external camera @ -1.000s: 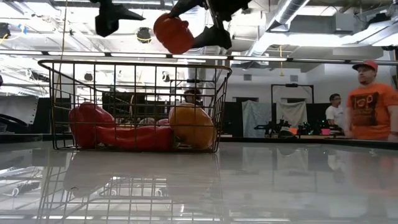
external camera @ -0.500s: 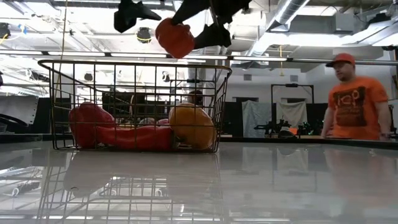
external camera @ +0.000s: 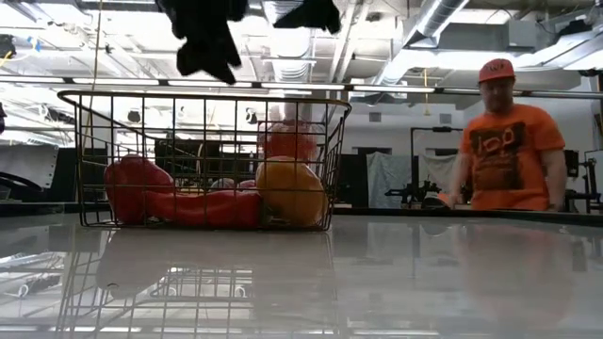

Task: Sort produce into baskets
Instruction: Return to Home Position

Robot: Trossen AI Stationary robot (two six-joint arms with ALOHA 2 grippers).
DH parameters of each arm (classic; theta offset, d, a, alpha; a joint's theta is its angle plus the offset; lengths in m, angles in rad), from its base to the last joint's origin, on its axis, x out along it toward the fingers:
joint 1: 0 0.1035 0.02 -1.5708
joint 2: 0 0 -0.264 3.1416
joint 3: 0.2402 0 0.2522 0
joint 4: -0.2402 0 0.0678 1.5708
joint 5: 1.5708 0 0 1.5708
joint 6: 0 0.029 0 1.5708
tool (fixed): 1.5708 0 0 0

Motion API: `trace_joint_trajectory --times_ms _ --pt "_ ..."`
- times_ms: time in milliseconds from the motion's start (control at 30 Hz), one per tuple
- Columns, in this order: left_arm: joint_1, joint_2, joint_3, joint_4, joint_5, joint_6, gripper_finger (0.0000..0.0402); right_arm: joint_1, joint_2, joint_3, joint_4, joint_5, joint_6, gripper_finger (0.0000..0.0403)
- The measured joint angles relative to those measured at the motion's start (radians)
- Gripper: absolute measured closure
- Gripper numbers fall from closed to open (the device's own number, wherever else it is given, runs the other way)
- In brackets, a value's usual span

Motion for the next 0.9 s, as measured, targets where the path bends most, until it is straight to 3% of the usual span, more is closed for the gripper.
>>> trace_joint_trajectory --times_ms 200,500,700,900 --pt "0.005 -0.05 0.023 -0.023 0.017 0.0 0.0219 0.001 0.01 0.039 -0.071 -0.001 -0.017 0.0007" --pt "-0.01 -0.259 0.041 -0.013 -0.079 0.057 0.0219 0.001 -0.05 0.039 -0.267 0.0 0.104 0.0017" --pt "-0.013 -0.459 -0.092 0.07 -0.111 0.085 0.0219 0.008 -0.107 0.04 -0.361 0.07 0.105 0.0038" --pt "-0.013 -0.637 -0.252 0.148 -0.109 0.004 0.0219 0.007 -0.141 0.034 -0.456 0.083 0.125 0.0055"
